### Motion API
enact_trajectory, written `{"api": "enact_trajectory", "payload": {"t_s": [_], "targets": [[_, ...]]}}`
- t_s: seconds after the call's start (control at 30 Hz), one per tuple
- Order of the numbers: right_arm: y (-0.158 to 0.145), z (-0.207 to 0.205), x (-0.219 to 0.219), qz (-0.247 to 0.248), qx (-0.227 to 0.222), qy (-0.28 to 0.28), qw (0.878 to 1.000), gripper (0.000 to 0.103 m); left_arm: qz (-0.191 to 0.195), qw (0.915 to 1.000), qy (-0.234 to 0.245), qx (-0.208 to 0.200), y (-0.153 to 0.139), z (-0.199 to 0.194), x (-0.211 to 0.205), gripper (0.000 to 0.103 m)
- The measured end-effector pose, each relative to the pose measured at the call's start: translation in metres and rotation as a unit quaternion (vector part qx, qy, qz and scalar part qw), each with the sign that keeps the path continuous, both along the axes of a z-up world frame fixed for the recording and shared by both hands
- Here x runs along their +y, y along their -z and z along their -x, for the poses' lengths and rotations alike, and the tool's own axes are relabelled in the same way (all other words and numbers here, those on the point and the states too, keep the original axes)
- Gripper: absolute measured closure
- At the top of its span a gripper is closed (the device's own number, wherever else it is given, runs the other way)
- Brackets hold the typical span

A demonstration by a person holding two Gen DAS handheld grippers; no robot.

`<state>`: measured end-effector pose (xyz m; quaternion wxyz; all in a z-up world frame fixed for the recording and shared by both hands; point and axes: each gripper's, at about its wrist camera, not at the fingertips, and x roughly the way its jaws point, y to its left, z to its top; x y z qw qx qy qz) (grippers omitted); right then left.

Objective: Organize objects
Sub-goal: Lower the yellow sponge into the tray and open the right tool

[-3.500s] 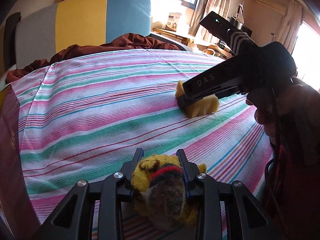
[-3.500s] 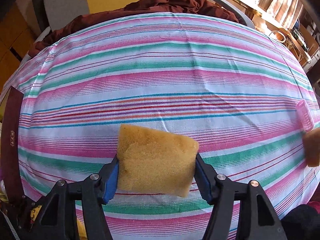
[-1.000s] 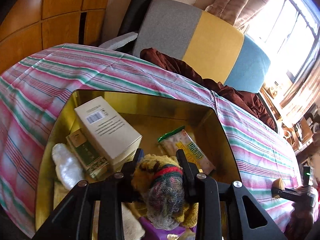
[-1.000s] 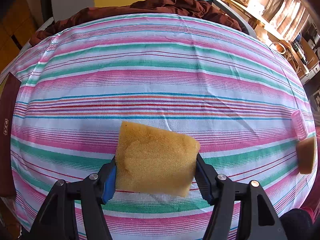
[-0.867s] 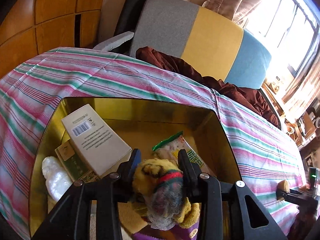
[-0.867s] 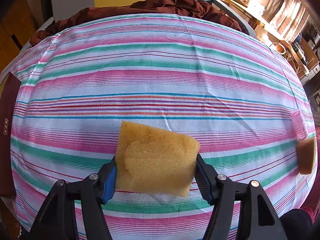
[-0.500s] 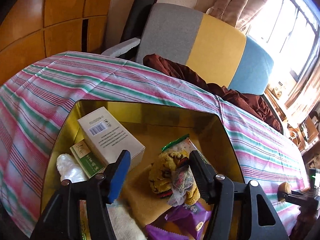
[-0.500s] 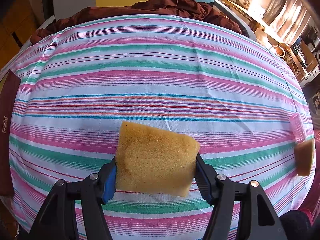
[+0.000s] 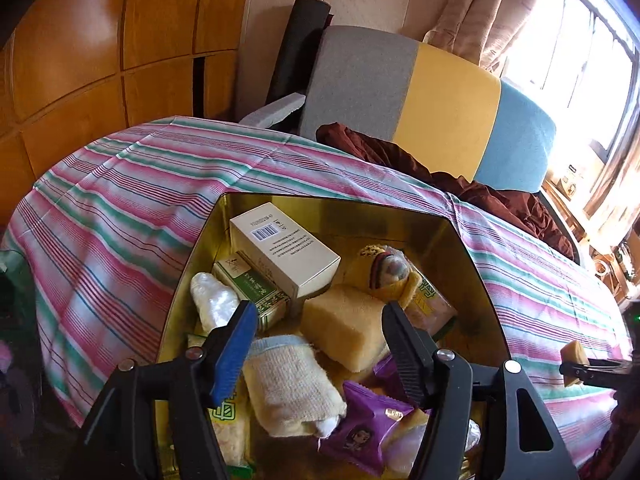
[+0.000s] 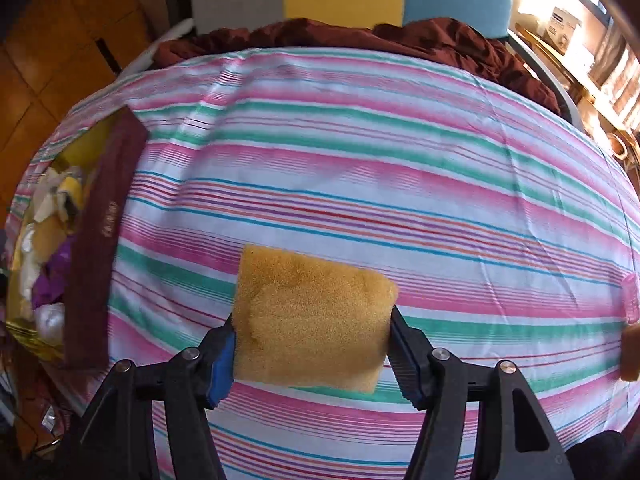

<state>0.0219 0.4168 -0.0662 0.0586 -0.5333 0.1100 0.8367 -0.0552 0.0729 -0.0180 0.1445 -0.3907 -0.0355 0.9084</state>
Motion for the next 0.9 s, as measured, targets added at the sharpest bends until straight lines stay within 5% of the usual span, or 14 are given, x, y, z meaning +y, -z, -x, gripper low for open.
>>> {"api": "enact_trajectory", "payload": {"t_s": [0.2, 0.37, 0.67, 0.9], "targets": [[-0.042, 0.031, -0.099, 0.023, 0.083, -0.110, 0.990, 0.038, 0.012, 0.9997, -0.016, 0.017, -0.008, -0.014, -0.015, 0.028], [-0.037, 0.056, -0.156, 0.021, 0.090, -0.156, 0.983, 0.037, 0.021, 0.9991, -0.028, 0.026, -0.014, -0.024, -0.026, 0.019], [-0.001, 0.083, -0.179, 0.008, 0.057, -0.154, 0.986, 0.028, 0.024, 0.9979, -0.050, 0.033, -0.020, -0.035, -0.044, 0.002], [-0.001, 0.072, -0.179, 0.000, 0.072, -0.140, 0.988, 0.018, 0.045, 0.9956, -0.070, 0.043, -0.023, -0.041, -0.044, 0.000]]}}
